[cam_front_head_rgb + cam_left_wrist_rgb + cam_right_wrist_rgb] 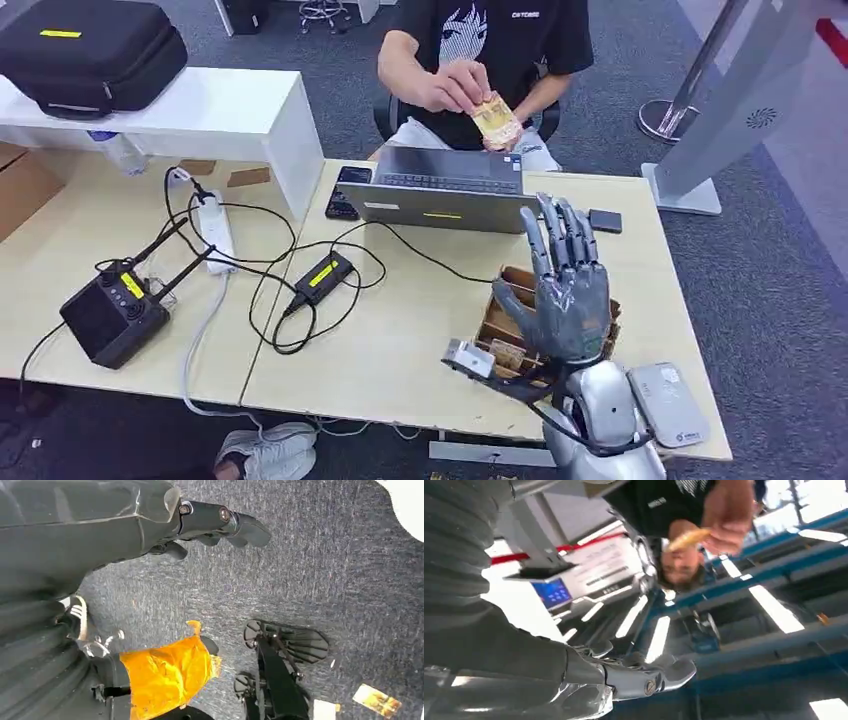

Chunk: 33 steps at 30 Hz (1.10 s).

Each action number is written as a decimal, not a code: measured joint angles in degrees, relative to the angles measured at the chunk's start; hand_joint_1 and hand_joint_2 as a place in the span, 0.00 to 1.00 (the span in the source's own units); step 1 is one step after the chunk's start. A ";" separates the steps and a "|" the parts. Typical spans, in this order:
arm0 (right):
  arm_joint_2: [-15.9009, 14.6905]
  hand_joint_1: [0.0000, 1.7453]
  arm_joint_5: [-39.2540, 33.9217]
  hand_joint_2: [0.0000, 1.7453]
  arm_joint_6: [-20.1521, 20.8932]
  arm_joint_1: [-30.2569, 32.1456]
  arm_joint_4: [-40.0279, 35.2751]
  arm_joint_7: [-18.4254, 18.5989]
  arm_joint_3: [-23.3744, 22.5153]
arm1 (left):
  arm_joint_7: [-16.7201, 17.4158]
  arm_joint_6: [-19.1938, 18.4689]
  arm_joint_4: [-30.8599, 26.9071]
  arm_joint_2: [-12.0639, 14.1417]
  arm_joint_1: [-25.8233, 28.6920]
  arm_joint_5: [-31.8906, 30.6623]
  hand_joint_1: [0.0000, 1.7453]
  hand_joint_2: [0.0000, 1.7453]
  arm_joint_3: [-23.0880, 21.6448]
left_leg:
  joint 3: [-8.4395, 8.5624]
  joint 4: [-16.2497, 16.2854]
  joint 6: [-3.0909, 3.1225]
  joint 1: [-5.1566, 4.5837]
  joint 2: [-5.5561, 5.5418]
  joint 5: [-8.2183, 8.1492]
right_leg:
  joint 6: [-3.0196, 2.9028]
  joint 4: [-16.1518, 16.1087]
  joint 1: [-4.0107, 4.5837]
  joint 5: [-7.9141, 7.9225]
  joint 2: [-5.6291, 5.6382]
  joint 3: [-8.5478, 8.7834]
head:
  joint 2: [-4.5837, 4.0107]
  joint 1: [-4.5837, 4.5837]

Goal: Pass the card to the sensor for recognition and then transmit it.

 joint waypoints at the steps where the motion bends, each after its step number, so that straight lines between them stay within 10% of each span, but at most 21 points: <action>1: -1.15 0.00 -1.12 1.00 -0.02 -2.91 3.77 1.43 0.89 | 0.00 -0.19 0.00 0.09 -0.12 -0.39 0.00 1.00 -0.28 | -0.03 0.00 0.05 0.00 0.00 0.06 | 0.02 0.00 0.00 0.03 0.01 -0.02 | 0.00 0.02; 12: -4.76 0.00 -4.74 1.00 -0.11 -18.81 24.00 -0.16 0.70 | 0.00 -0.63 0.00 0.52 -0.10 -2.14 0.00 1.00 -2.03 | -0.18 0.04 0.05 -0.01 -0.12 0.23 | 0.11 0.00 -0.03 0.18 -0.05 -0.17 | 0.00 0.02; 13: -4.76 0.17 -4.72 1.00 -0.11 -19.19 24.44 -0.55 0.43 | 0.00 -0.63 0.00 0.55 -0.10 -2.29 0.00 1.00 -2.18 | -0.22 0.04 0.05 -0.01 -0.12 0.23 | 0.11 0.00 -0.03 0.18 -0.05 -0.20 | 0.00 0.02; 14: -4.76 0.93 -4.69 1.00 -0.11 -19.56 24.79 -0.75 0.13 | 0.00 -0.65 0.00 0.59 -0.10 -2.36 0.00 1.00 -2.29 | -0.24 0.04 0.05 -0.01 -0.12 0.23 | 0.11 0.00 -0.03 0.18 -0.05 -0.22 | 0.00 0.02; 15: -4.76 0.98 -4.80 1.00 -0.11 -19.99 25.20 -1.21 -0.18 | 0.00 -0.65 0.00 0.63 -0.10 -2.45 0.00 1.00 -2.40 | -0.26 0.04 0.05 -0.01 -0.12 0.23 | 0.11 0.00 -0.03 0.18 -0.05 -0.24 | 0.00 0.02; 19: -4.76 0.81 -4.94 1.00 -0.13 -20.97 25.82 -2.67 -1.27 | 0.00 -0.68 0.00 0.70 -0.10 -2.79 0.00 1.00 -2.67 | -0.27 0.03 0.05 -0.01 -0.12 0.23 | 0.11 0.00 -0.03 0.18 -0.05 -0.25 | 0.00 0.04; 24: -4.76 0.99 -5.72 1.00 -0.13 -20.15 23.98 -4.95 -2.45 | 0.02 -0.65 0.00 0.70 -0.10 -2.88 0.00 1.00 -2.69 | -0.30 0.03 0.05 -0.01 -0.13 0.23 | 0.11 0.00 -0.04 0.18 -0.07 -0.26 | 0.00 0.02; 33: -3.38 1.00 -11.10 1.00 -0.13 -17.26 17.32 -11.57 -6.12 | 0.11 -0.55 0.00 0.74 -0.07 -2.86 0.00 1.00 -2.69 | -0.36 0.03 0.05 -0.01 -0.13 0.23 | 0.11 0.00 -0.04 0.17 -0.08 -0.33 | 0.00 0.00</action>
